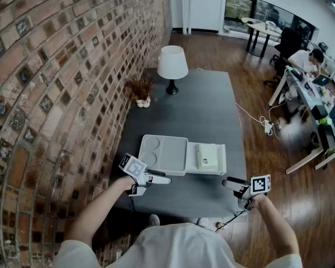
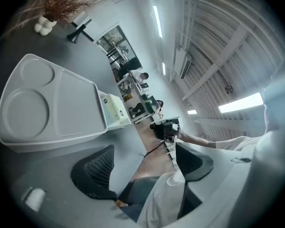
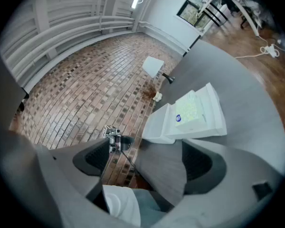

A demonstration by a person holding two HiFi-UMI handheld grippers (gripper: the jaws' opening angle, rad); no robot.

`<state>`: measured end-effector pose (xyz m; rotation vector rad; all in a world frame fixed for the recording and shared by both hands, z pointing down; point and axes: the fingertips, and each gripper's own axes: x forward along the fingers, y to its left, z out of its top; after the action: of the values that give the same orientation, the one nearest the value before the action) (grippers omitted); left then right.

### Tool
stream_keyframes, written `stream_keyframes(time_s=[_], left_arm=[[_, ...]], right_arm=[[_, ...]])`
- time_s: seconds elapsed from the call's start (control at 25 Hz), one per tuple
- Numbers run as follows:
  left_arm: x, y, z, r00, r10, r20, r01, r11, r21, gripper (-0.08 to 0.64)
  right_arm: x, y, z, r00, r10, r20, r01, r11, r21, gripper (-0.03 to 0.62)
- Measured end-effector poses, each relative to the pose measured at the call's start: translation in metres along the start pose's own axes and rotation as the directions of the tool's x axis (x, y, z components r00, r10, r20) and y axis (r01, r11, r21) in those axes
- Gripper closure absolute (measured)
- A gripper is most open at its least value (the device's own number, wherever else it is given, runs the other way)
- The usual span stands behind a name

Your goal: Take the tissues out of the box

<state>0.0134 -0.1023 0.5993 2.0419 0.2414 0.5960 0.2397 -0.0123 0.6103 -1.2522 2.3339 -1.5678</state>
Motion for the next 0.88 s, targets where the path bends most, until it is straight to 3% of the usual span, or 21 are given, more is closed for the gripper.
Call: stream_keyframes(time_s=[0.08, 0.4, 0.76, 0.88], left_arm=[[-0.002, -0.001, 0.006, 1.0, -0.002, 0.012, 0.002, 1.0, 0.006, 0.17], [0.002, -0.005, 0.018, 1.0, -0.017, 0.005, 0.017, 1.0, 0.023, 0.17], [-0.006, 0.005, 0.026, 1.0, -0.002, 0.009, 0.002, 1.0, 0.021, 0.17], [-0.01, 0.008, 0.032, 1.0, 0.003, 0.022, -0.003, 1.0, 0.018, 0.17]], right_arm=[[-0.007, 0.003, 0.008, 0.999, 0.023, 0.04, -0.023, 1.0, -0.007, 0.121], [-0.053, -0.008, 0.032, 0.989, -0.087, 0.117, 0.103, 0.985, -0.14, 0.121], [-0.101, -0.022, 0.046, 0.984, -0.135, 0.119, 0.157, 0.968, -0.197, 0.121], [-0.113, -0.03, 0.058, 0.975, -0.185, 0.127, 0.208, 0.956, -0.205, 0.121]])
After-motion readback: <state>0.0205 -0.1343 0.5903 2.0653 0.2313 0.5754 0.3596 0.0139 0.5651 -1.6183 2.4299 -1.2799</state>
